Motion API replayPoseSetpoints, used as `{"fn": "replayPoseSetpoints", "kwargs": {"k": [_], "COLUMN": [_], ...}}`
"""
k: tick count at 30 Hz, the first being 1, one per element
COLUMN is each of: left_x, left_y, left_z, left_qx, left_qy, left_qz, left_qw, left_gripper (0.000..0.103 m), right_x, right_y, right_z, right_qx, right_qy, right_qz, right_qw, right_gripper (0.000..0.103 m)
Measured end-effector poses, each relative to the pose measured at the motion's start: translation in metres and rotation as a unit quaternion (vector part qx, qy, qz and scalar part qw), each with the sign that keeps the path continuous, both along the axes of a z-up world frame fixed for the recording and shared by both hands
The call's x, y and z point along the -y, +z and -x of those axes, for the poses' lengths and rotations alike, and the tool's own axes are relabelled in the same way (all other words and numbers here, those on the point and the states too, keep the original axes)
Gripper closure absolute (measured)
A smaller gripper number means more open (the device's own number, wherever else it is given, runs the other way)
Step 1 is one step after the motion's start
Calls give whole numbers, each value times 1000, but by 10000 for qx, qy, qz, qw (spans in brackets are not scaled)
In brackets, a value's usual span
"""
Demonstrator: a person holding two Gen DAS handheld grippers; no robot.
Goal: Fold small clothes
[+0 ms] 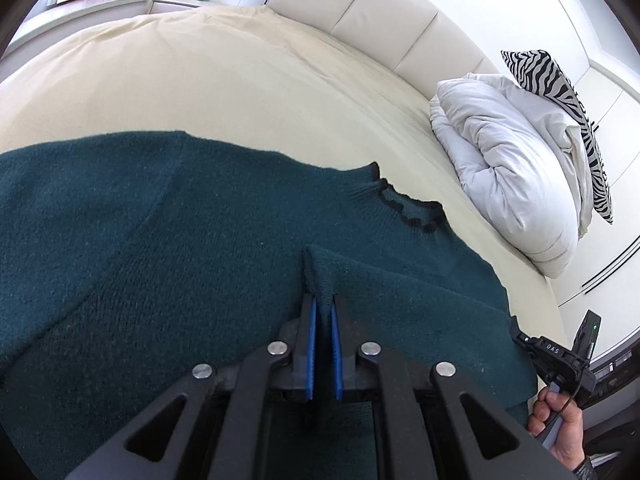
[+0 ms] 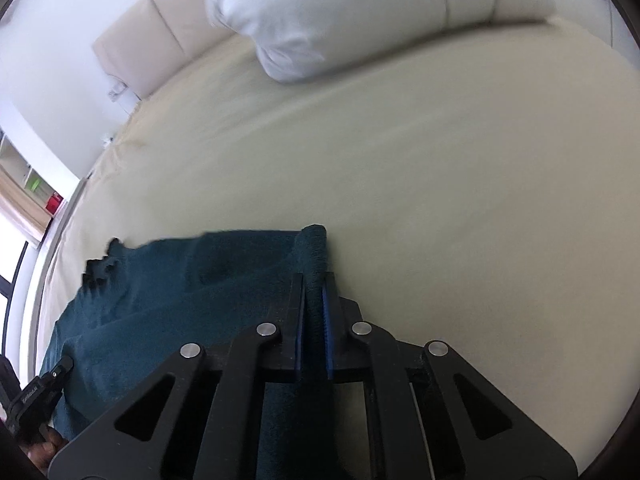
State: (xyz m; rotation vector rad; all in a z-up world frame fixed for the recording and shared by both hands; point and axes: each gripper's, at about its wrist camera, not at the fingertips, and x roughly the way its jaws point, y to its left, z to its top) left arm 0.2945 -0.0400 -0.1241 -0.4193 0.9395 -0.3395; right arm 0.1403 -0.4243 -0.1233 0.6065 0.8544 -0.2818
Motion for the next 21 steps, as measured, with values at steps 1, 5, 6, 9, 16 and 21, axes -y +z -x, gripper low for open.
{"fn": "replayPoseSetpoints", "kwargs": {"k": [1, 5, 6, 9, 16, 21], "left_x": [0, -1, -3, -4, -1, -2], "left_y": [0, 0, -1, -1, 2, 2], "left_z": [0, 2, 2, 4, 7, 11], "left_qx": [2, 22, 10, 16, 14, 39], "left_qy": [-9, -47, -53, -48, -65, -3], "left_qz": [-13, 15, 59, 87, -67, -61], "left_qw": [10000, 10000, 10000, 9999, 10000, 10000], "left_gripper": [94, 93, 93, 93, 93, 93], "right_x": [1, 0, 0, -10, -63, -56], "right_y": [1, 22, 31, 54, 25, 29], "right_z": [0, 15, 26, 58, 66, 88], "right_qx": [59, 103, 208, 392, -641, -315], "right_qy": [58, 16, -90, -142, 895, 508], "right_qz": [19, 162, 174, 361, 1170, 890], "right_qw": [10000, 9998, 9996, 9985, 9870, 9942], "right_gripper": [99, 89, 87, 52, 73, 87]}}
